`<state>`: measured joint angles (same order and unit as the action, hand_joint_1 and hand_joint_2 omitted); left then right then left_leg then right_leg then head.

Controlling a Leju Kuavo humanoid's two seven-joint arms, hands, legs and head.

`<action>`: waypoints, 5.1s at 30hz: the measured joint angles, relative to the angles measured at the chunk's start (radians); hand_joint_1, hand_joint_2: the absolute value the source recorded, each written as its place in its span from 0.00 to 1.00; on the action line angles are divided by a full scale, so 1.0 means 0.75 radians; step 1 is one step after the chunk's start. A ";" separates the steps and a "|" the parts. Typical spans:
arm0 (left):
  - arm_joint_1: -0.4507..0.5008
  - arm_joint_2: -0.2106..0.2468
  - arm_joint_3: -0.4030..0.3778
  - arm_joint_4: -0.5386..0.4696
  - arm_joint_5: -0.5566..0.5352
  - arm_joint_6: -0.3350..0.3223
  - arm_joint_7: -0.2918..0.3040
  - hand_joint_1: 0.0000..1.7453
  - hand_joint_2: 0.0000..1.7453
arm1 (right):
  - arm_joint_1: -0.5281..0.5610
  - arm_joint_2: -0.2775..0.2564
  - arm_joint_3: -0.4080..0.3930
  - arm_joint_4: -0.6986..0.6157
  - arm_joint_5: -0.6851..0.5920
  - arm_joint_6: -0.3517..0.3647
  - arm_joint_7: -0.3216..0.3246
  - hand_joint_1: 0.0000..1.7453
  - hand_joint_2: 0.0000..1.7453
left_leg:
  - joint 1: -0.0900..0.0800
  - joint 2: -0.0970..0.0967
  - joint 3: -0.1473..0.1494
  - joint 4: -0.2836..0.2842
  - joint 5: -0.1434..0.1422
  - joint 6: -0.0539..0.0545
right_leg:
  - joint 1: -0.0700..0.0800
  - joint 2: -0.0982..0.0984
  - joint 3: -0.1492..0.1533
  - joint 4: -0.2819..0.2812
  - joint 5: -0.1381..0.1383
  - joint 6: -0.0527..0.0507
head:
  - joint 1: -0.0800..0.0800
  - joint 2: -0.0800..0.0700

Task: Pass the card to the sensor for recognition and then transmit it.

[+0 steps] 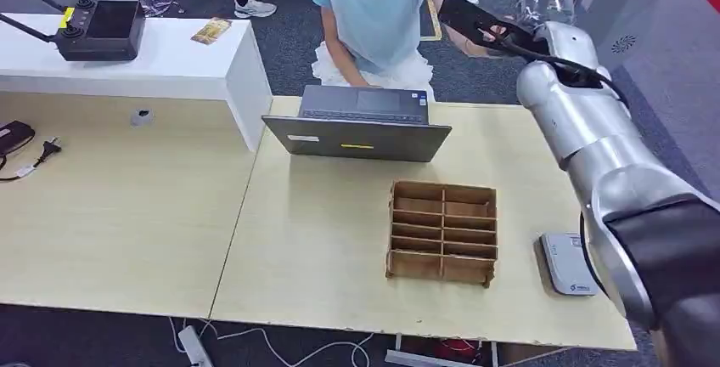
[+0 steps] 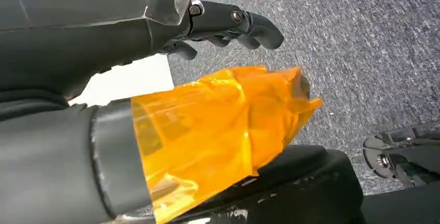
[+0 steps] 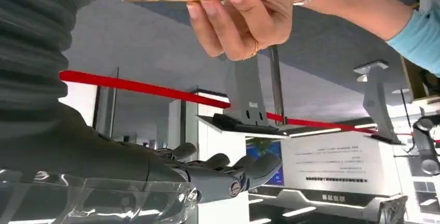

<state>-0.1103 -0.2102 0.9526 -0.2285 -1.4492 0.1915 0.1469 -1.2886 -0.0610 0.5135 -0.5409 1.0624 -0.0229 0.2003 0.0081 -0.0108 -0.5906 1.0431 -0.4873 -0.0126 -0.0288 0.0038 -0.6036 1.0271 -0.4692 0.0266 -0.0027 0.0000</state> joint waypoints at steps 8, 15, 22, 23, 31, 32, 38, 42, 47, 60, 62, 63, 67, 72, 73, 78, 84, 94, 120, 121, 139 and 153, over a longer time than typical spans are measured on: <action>0.000 -0.008 -0.021 0.000 -0.003 0.000 0.004 0.00 0.00 | 0.005 -0.015 -0.009 0.002 0.028 -0.013 0.000 1.00 1.00 | 0.000 0.000 0.000 0.000 0.000 0.000 | 0.000 0.000 0.000 0.000 0.000 0.000 | 0.000 0.000; -0.001 -0.013 -0.022 0.000 -0.001 0.000 0.004 0.00 0.00 | 0.007 -0.032 -0.012 0.007 0.035 -0.023 -0.004 1.00 1.00 | 0.000 0.000 0.000 0.000 0.000 0.000 | 0.000 0.000 0.000 0.000 0.000 0.000 | 0.000 0.000; -0.001 -0.013 -0.022 0.000 -0.001 0.001 0.005 0.00 0.00 | 0.013 -0.043 -0.032 0.007 0.040 -0.042 -0.008 1.00 1.00 | 0.000 0.000 0.000 0.000 0.000 0.000 | 0.000 0.000 0.000 0.000 0.000 0.000 | 0.000 0.000; -0.001 -0.014 -0.023 0.000 -0.002 0.001 0.005 0.00 0.00 | 0.015 -0.046 -0.033 0.007 0.043 -0.046 -0.010 1.00 1.00 | 0.000 0.000 0.000 0.000 0.000 0.000 | 0.000 0.000 0.000 0.000 0.000 0.000 | 0.000 0.000; -0.001 -0.013 -0.034 0.000 -0.001 0.001 0.006 0.00 0.00 | 0.032 -0.057 -0.050 0.003 0.046 -0.070 -0.034 1.00 1.00 | 0.000 0.000 0.000 0.000 0.000 0.000 | 0.000 0.000 0.000 0.000 0.000 0.000 | 0.000 0.000; -0.001 -0.013 -0.035 0.000 -0.001 0.001 0.006 0.00 0.00 | 0.038 -0.060 -0.056 -0.002 0.044 -0.085 -0.041 1.00 1.00 | 0.000 0.000 0.000 0.000 0.000 0.000 | 0.000 0.000 0.000 0.000 0.000 0.000 | -0.001 0.000; 0.000 -0.013 -0.042 0.000 0.002 -0.004 0.005 0.00 0.00 | 0.065 -0.077 -0.078 -0.033 0.029 -0.142 -0.081 1.00 1.00 | 0.000 0.000 0.000 0.000 0.000 0.000 | 0.000 0.000 0.000 0.000 0.000 0.000 | 0.000 0.000; 0.004 -0.013 -0.042 0.000 0.012 -0.005 -0.001 0.00 0.00 | 0.111 -0.100 -0.125 -0.130 -0.016 -0.234 -0.133 1.00 1.00 | 0.000 0.000 0.000 0.000 0.000 0.000 | 0.000 0.000 0.000 0.000 0.000 0.000 | 0.000 0.000; 0.015 -0.011 -0.042 0.000 0.027 0.006 -0.005 0.00 0.00 | 0.177 -0.144 -0.223 -0.316 -0.148 -0.250 -0.209 1.00 1.00 | 0.000 0.000 0.000 0.000 0.000 0.000 | 0.000 0.000 0.000 0.000 0.000 0.000 | -0.001 0.000; 0.041 -0.004 -0.041 0.000 0.061 0.024 -0.011 0.00 0.00 | 0.347 -0.204 -0.481 -0.663 -0.740 -0.013 -0.358 1.00 1.00 | 0.000 -0.001 0.000 0.000 0.000 0.000 | 0.000 -0.001 0.000 -0.001 0.000 0.000 | 0.000 0.000; 0.042 -0.004 -0.040 0.000 0.066 0.030 -0.011 0.00 0.00 | 0.367 -0.209 -0.513 -0.696 -0.858 0.046 -0.369 1.00 1.00 | 0.000 0.000 0.000 0.000 0.000 0.000 | 0.000 0.000 0.000 -0.001 0.000 0.000 | -0.001 0.000; 0.042 -0.004 -0.040 0.000 0.068 0.032 -0.011 0.00 0.00 | 0.380 -0.211 -0.530 -0.713 -0.921 0.072 -0.369 1.00 1.00 | 0.000 0.000 0.000 0.000 0.000 0.000 | 0.000 0.000 0.000 -0.001 0.000 0.000 | 0.000 0.000; 0.042 -0.004 -0.039 0.000 0.075 0.034 -0.011 0.00 0.00 | 0.435 -0.229 -0.583 -0.772 -1.180 0.179 -0.369 1.00 1.00 | 0.000 -0.001 0.000 0.000 0.000 0.000 | 0.000 -0.001 0.000 -0.001 0.000 0.000 | 0.000 0.000; 0.043 -0.004 -0.036 0.000 0.077 0.035 -0.011 0.00 0.00 | 0.488 -0.264 -0.611 -0.830 -1.252 0.198 -0.369 1.00 1.00 | 0.000 0.000 0.000 0.000 0.000 0.000 | 0.000 0.000 0.000 -0.001 0.000 0.000 | -0.001 0.000; 0.043 -0.004 -0.035 0.000 0.077 0.035 -0.011 0.00 0.00 | 0.492 -0.267 -0.612 -0.836 -1.254 0.198 -0.369 1.00 1.00 | 0.000 0.000 0.000 0.000 0.000 0.000 | 0.000 0.000 0.000 -0.001 0.000 0.000 | 0.000 0.000; 0.043 -0.004 -0.029 0.000 0.080 0.035 -0.011 0.00 0.00 | 0.506 -0.279 -0.621 -0.855 -1.310 0.215 -0.368 1.00 1.00 | 0.000 0.000 0.000 0.000 0.000 0.000 | 0.000 -0.001 0.000 -0.001 0.000 0.000 | -0.001 0.000; 0.044 -0.004 -0.016 0.000 0.098 0.042 -0.011 0.00 0.00 | 0.639 -0.337 -0.632 -0.949 -1.626 0.365 -0.371 1.00 1.00 | 0.000 -0.001 0.000 0.000 -0.001 0.001 | 0.000 -0.001 0.001 -0.001 0.000 0.000 | 0.000 0.000; 0.045 -0.004 0.006 0.000 0.115 0.055 -0.009 0.00 0.00 | 1.040 -0.386 -0.672 -1.172 -1.890 0.404 -0.408 1.00 1.00 | 0.000 -0.001 -0.001 0.000 -0.003 0.002 | 0.000 -0.002 0.001 -0.002 -0.001 0.001 | -0.001 0.000; 0.052 0.011 0.037 0.000 0.127 0.066 -0.002 0.00 0.00 | 1.644 -0.453 -0.989 -1.280 -1.935 0.427 -0.458 1.00 1.00 | 0.000 -0.001 -0.001 0.000 -0.004 0.003 | 0.000 -0.002 0.001 -0.003 -0.002 0.003 | 0.000 0.000; 0.052 0.012 0.037 0.000 0.127 0.066 -0.002 0.00 0.00 | 1.658 -0.453 -1.006 -1.280 -1.930 0.425 -0.458 1.00 1.00 | 0.000 -0.001 -0.001 0.000 -0.004 0.003 | 0.000 -0.002 0.001 -0.003 -0.002 0.003 | 0.000 0.000; 0.052 0.020 0.037 0.000 0.119 0.067 -0.002 0.00 0.00 | 1.729 -0.450 -1.103 -1.222 -1.783 0.439 -0.463 1.00 1.00 | 0.000 0.000 -0.001 0.000 -0.004 0.003 | 0.000 -0.001 0.001 -0.003 -0.002 0.003 | 0.000 0.000; 0.052 0.023 0.037 0.000 0.111 0.065 -0.003 0.00 0.00 | 1.730 -0.445 -1.099 -1.104 -1.661 0.440 -0.479 1.00 1.00 | 0.000 0.000 -0.001 0.000 -0.004 0.003 | 0.000 -0.002 0.001 -0.003 -0.002 0.003 | -0.001 0.000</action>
<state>-0.0715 -0.1926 0.9800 -0.2285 -1.3661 0.2403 0.1450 0.0091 -0.3948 -0.3109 -1.3691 -0.1835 0.3071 -0.1587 0.0078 -0.0112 -0.5914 1.0428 -0.4903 -0.0104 -0.0290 0.0027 -0.6029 1.0249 -0.4711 0.0287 -0.0031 0.0000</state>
